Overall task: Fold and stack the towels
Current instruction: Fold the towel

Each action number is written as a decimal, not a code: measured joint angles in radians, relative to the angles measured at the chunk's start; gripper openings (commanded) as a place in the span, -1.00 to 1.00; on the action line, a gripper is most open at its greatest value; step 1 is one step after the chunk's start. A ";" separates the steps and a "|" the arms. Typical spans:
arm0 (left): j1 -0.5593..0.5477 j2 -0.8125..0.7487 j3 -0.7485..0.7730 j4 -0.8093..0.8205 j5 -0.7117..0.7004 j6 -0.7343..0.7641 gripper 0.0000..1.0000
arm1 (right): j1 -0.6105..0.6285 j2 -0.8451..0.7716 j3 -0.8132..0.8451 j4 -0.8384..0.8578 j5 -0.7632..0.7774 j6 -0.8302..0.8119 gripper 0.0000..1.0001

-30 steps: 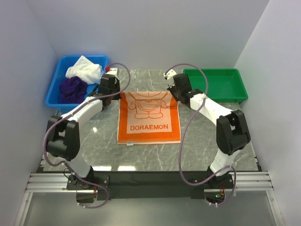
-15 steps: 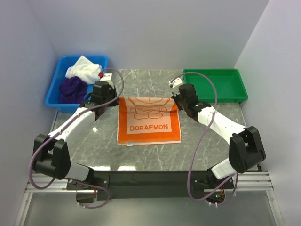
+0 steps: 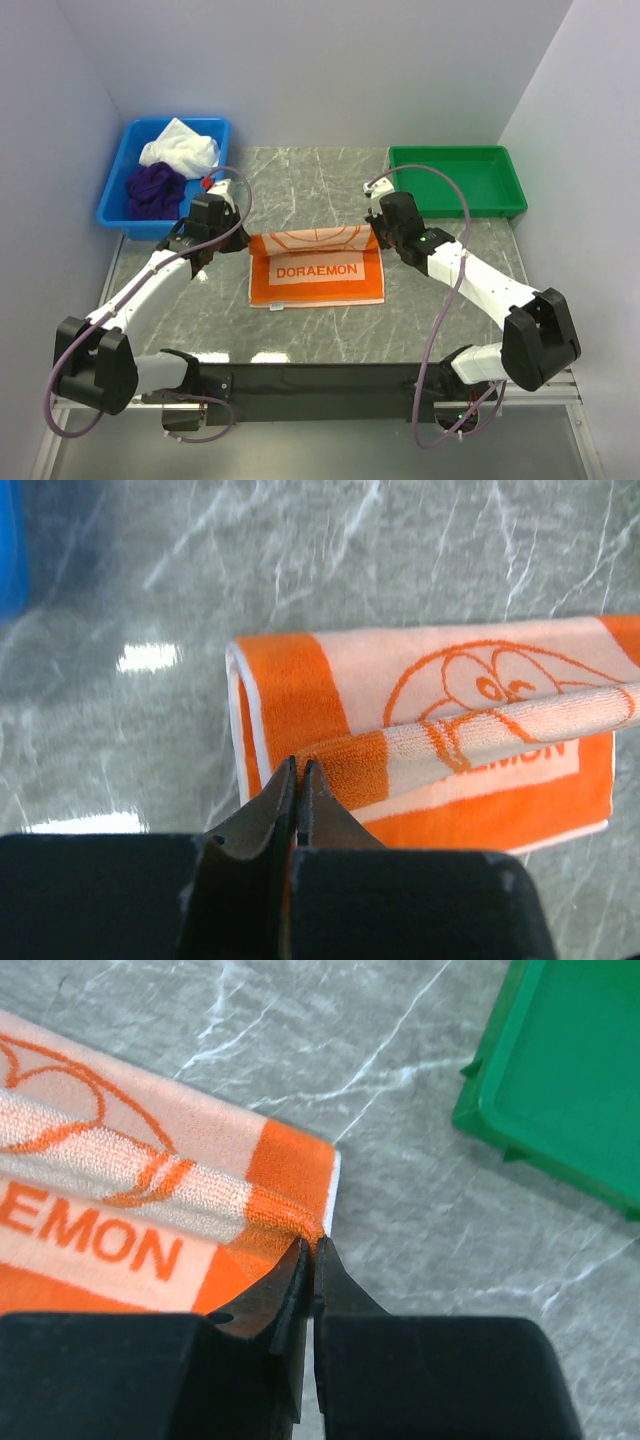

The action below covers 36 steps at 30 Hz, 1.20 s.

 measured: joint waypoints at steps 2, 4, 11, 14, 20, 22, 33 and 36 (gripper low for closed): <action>0.000 -0.016 -0.014 -0.021 0.007 -0.013 -0.99 | 0.006 -0.006 0.000 -0.024 0.004 0.032 -1.00; 0.000 -0.029 -0.027 -0.042 0.009 -0.029 -0.99 | 0.014 -0.006 0.000 -0.051 0.005 0.065 -1.00; 0.000 -0.036 -0.042 -0.112 0.032 -0.092 -0.99 | 0.023 -0.006 -0.001 -0.144 0.004 0.173 -1.00; 0.000 -0.036 -0.063 -0.132 0.040 -0.126 -0.99 | 0.023 0.004 -0.001 -0.180 -0.001 0.220 -1.00; 0.000 -0.014 -0.141 -0.131 0.059 -0.190 -0.99 | 0.023 0.089 -0.001 -0.214 -0.026 0.281 -1.00; 0.000 0.024 -0.148 -0.132 0.060 -0.208 -0.99 | 0.023 0.129 0.000 -0.218 -0.031 0.292 -1.00; 0.000 0.108 -0.148 -0.127 0.064 -0.234 -0.99 | 0.025 0.211 0.001 -0.225 -0.043 0.311 -1.00; 0.001 0.121 -0.148 -0.122 0.071 -0.235 -0.99 | 0.025 0.222 0.003 -0.225 -0.045 0.313 -1.00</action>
